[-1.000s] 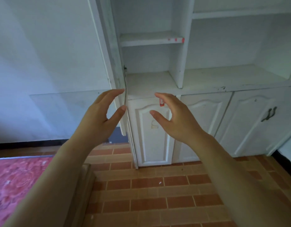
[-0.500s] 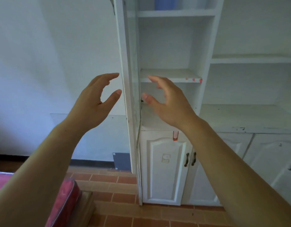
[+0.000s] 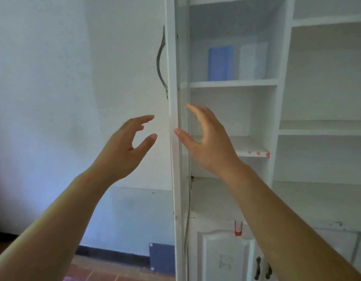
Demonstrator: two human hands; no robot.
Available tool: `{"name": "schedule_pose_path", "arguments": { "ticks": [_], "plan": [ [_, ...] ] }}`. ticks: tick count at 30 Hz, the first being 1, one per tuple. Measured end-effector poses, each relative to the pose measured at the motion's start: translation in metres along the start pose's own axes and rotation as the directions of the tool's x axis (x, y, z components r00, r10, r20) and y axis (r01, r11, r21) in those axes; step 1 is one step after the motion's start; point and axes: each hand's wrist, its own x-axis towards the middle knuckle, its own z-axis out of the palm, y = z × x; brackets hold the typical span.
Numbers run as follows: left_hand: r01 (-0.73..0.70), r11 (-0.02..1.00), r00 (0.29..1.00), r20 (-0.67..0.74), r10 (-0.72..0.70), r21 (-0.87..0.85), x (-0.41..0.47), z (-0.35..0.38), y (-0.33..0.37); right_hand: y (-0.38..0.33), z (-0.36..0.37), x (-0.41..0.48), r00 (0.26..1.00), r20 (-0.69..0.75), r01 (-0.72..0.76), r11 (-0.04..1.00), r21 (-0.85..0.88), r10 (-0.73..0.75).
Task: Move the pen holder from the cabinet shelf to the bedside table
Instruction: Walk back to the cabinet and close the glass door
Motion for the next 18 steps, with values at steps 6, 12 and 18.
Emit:
{"name": "schedule_pose_path", "arguments": {
  "ticks": [6,12,18],
  "plan": [
    [-0.012,1.000,0.999,0.029,0.013,-0.023,0.008,0.000,-0.016,-0.005,0.016,0.022,0.994,0.014,0.106,0.987,-0.120,-0.105],
    [-0.014,0.995,0.999,0.039,0.018,-0.102,0.019,0.010,-0.022,0.000,0.022,0.027,0.988,0.091,0.136,0.980,-0.144,-0.123],
    [-0.051,0.988,0.995,0.074,0.062,-0.143,0.031,0.028,-0.021,0.012,0.006,0.021,0.993,0.076,0.100,0.983,-0.156,-0.089]
  ]
}}
